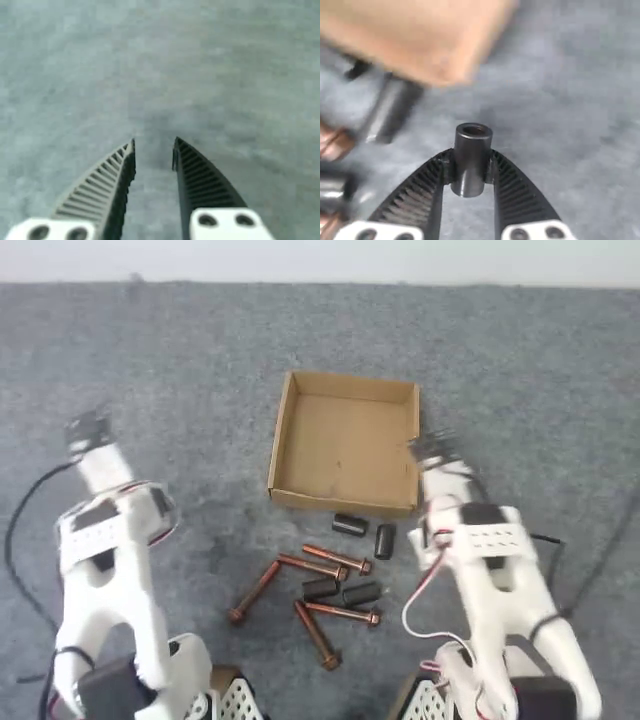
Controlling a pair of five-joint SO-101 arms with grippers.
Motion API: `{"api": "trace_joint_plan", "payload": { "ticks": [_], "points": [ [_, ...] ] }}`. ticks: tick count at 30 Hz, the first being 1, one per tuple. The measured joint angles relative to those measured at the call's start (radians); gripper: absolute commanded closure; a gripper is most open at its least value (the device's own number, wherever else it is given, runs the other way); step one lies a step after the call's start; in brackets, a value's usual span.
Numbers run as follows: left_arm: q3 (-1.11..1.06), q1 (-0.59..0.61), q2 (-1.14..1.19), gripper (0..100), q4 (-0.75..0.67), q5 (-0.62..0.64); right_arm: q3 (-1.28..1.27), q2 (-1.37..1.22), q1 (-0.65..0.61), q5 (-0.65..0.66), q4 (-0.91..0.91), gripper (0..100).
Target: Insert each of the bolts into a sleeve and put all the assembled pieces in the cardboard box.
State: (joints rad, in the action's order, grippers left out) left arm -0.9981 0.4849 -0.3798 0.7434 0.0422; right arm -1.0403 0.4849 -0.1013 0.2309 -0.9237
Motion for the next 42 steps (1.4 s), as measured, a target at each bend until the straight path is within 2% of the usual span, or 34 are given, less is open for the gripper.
{"api": "trace_joint_plan", "payload": {
  "ticks": [5,10,16,20,24,33,42],
  "points": [
    [0.196,-0.226,0.000,89,0.269,-0.169,0.000,0.018,0.167,-0.049,0.052,99.2],
    [0.287,-0.506,0.000,89,0.509,-0.505,0.037,-0.058,0.209,-0.058,0.060,99.2],
    [0.186,-0.848,0.000,89,0.525,-0.663,0.137,-0.230,0.213,-0.061,0.060,99.2],
    [0.077,-1.109,0.000,89,0.462,-0.667,0.178,-0.276,0.219,-0.061,0.060,99.2],
    [0.015,-1.266,0.000,89,0.410,-0.667,0.189,-0.279,0.250,-0.061,0.060,99.2],
    [-0.014,-1.427,0.000,88,0.344,-0.671,0.189,-0.279,0.273,-0.061,0.060,99.2],
    [-0.017,-1.447,0.002,88,0.307,-0.674,0.189,-0.279,0.284,-0.061,0.060,99.2]
  ]
}}
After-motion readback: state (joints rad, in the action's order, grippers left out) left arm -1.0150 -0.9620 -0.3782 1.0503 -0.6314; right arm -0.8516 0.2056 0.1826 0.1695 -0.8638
